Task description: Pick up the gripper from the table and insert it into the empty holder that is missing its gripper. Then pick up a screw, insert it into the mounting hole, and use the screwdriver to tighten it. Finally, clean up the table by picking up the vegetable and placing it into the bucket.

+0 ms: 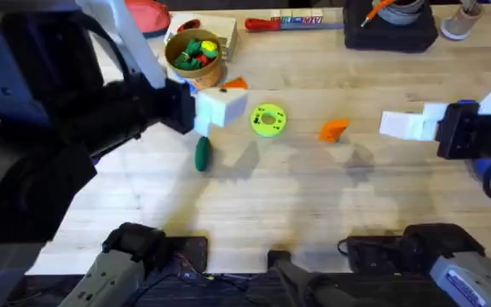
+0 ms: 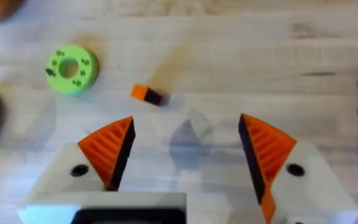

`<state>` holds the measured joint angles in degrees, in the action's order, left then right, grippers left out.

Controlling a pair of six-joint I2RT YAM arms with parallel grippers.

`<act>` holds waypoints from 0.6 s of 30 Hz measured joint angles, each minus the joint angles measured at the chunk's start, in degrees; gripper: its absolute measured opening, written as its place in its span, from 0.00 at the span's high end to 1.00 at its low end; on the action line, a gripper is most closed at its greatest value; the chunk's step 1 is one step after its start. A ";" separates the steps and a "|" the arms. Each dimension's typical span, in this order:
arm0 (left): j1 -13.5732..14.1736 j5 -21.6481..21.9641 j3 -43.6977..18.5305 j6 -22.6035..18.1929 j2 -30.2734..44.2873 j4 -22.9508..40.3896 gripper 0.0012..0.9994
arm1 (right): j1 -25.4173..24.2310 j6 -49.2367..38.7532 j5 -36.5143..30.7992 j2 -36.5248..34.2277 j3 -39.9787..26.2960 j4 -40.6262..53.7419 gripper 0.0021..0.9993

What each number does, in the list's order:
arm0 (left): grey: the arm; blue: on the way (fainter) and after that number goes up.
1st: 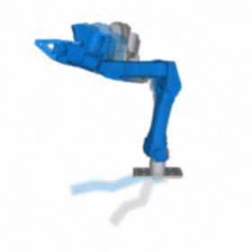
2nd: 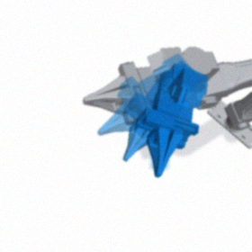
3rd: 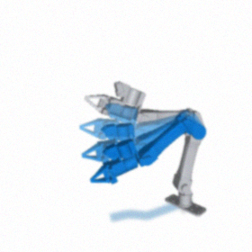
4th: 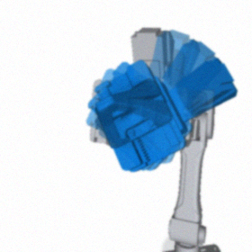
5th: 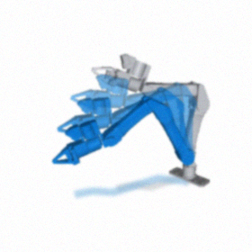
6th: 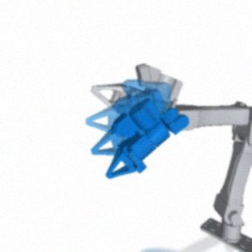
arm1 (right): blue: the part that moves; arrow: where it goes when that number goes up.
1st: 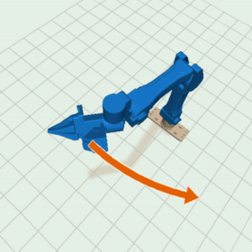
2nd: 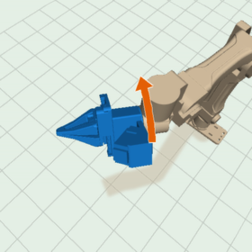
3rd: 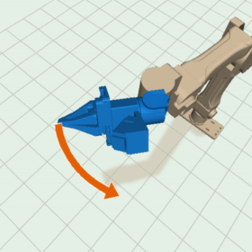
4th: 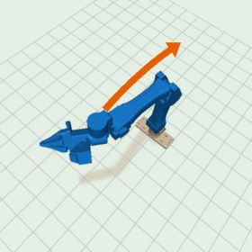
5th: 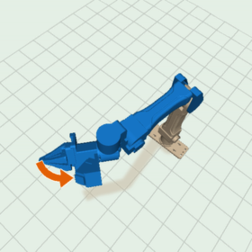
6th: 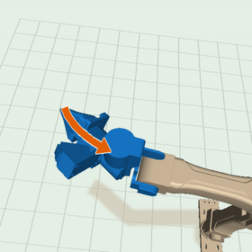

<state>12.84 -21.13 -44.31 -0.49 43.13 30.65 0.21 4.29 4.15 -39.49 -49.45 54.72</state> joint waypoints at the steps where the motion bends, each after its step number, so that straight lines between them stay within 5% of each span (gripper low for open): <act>1: 0.98 -0.14 0.00 -0.14 -0.52 -2.80 0.01 | 0.00 -0.01 0.01 -0.01 0.00 1.04 0.01; 3: 1.85 -0.30 -0.33 -0.44 -0.98 -6.96 0.01 | 0.00 -0.01 0.01 0.01 0.00 5.85 0.01; 9: 1.85 -0.24 -0.33 -0.59 -0.76 -4.29 0.01 | 0.00 -0.01 0.01 0.01 0.00 12.84 0.01; 18: 1.85 0.36 -0.02 -0.61 -1.21 -7.96 0.01 | 0.00 0.01 0.01 0.01 -0.02 13.05 0.01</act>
<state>14.70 -20.77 -44.34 -1.10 41.92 22.68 0.21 4.29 4.16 -39.48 -49.47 67.77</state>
